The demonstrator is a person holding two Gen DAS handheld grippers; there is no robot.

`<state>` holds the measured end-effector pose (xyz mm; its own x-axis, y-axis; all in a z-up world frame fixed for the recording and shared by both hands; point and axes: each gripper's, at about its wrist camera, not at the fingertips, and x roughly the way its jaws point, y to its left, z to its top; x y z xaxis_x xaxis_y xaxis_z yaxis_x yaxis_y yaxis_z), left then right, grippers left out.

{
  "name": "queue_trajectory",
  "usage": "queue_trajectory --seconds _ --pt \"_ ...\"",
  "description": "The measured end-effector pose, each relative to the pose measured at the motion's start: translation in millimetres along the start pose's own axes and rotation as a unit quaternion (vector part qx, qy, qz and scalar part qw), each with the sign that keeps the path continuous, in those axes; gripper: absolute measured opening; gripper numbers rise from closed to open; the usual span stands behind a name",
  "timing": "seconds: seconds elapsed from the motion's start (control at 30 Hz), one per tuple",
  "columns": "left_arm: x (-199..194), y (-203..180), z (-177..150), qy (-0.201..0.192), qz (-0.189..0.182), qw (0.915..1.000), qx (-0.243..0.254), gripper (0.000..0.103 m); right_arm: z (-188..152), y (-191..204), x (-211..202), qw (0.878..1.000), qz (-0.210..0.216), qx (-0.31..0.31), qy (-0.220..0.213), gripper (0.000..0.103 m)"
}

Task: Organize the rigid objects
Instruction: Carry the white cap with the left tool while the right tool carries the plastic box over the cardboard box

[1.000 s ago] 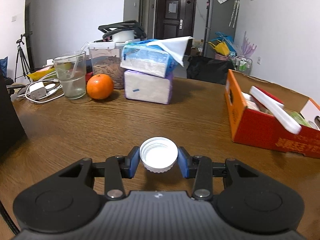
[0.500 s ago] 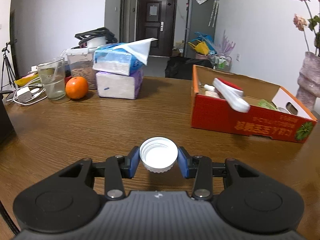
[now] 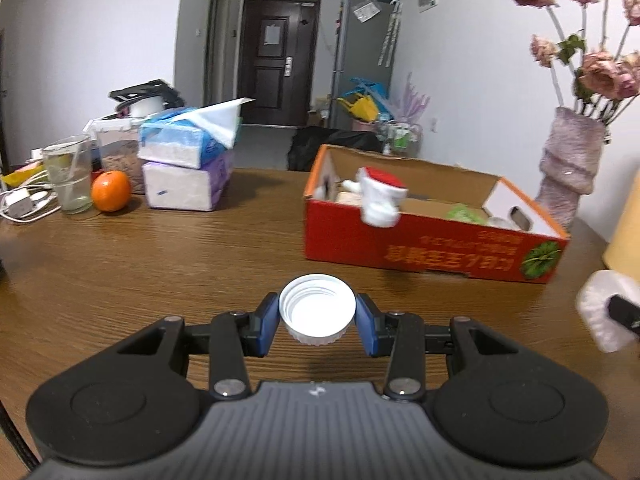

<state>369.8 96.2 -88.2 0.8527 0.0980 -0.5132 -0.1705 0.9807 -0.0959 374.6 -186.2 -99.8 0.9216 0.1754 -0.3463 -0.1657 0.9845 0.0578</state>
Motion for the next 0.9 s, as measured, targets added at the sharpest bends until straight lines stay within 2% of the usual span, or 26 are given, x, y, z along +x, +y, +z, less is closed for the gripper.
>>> queue_trajectory --seconds 0.2,0.47,0.9 --pt "-13.0 -22.3 1.8 -0.012 -0.025 0.9996 0.008 0.041 2.9 9.4 -5.0 1.000 0.014 0.001 -0.003 0.081" --pt "-22.4 -41.0 6.4 -0.024 -0.039 0.9989 0.015 0.041 7.6 20.7 -9.4 1.000 0.023 -0.001 -0.007 0.081" --pt "-13.6 -55.5 24.0 -0.034 -0.029 0.9988 0.022 0.041 19.1 27.0 5.4 1.000 0.014 -0.013 -0.014 0.081"
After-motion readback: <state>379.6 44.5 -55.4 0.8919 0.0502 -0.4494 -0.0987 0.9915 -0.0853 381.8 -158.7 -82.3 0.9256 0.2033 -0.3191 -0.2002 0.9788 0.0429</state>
